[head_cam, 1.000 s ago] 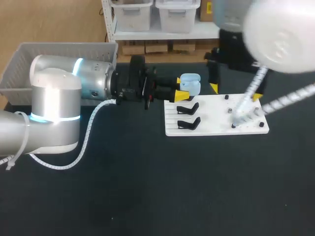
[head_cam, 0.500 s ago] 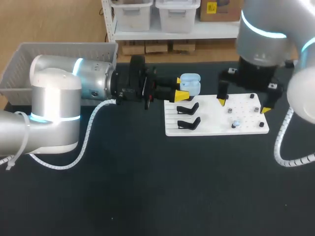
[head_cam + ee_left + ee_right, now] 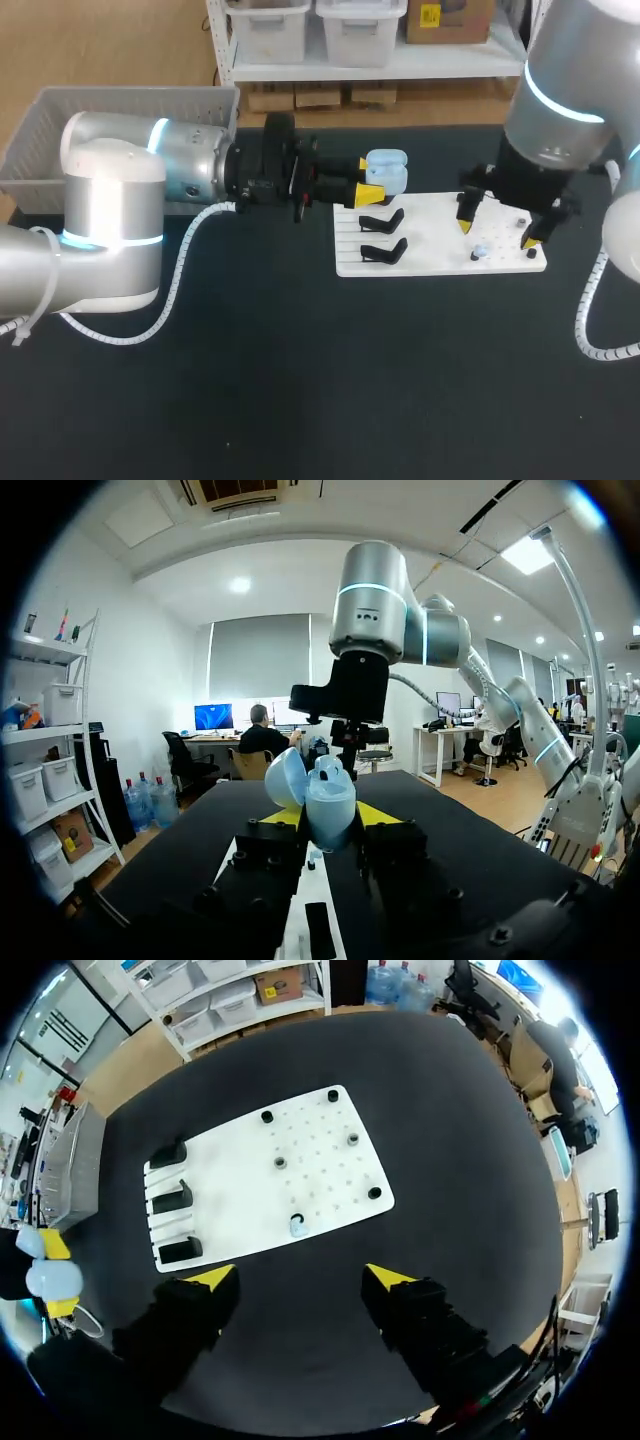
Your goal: Pick up each earbud case from the left stands, insert the matching earbuds, close the lid, and place the case in the box.
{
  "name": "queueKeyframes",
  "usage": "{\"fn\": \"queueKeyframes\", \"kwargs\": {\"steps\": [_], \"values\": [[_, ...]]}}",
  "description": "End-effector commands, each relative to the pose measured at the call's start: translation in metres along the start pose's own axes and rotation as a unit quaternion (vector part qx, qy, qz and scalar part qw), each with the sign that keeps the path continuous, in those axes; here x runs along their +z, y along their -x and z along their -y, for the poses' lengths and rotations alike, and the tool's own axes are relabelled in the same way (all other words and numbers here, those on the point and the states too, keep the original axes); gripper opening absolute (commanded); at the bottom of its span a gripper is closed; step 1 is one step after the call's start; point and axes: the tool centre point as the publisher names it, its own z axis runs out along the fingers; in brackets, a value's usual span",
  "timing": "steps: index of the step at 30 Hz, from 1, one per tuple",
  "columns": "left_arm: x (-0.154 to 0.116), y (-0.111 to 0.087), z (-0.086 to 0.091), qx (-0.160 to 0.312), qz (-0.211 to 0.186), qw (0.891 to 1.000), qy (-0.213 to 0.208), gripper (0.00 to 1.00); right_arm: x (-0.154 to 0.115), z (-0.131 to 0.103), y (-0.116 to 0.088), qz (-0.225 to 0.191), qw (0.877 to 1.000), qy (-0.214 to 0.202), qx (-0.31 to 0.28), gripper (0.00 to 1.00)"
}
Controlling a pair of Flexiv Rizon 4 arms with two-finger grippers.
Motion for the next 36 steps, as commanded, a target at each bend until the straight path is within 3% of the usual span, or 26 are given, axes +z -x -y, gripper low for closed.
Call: {"fn": "queueKeyframes", "kwargs": {"steps": [1,2,6,8,36], "values": [[0.000,-0.001,0.001,0.002,0.001,1.000,0.003,0.00,0.017,-0.005,0.007,-0.004,1.000,0.000,-0.001,0.70],[0.000,-0.001,0.001,0.002,0.001,1.000,0.003,0.00,0.019,-0.006,0.007,-0.005,1.000,0.000,-0.002,0.63],[0.000,-0.001,0.001,0.002,0.001,1.000,0.003,0.00,0.030,-0.007,0.008,-0.008,1.000,-0.008,-0.006,0.58],[0.000,-0.001,0.001,0.002,0.001,1.000,0.003,0.00,0.032,-0.007,0.007,-0.008,1.000,-0.009,-0.007,0.51],[0.000,-0.001,0.001,0.002,0.001,1.000,0.003,0.00,0.062,0.000,0.018,-0.009,1.000,0.001,0.010,0.41]]}}
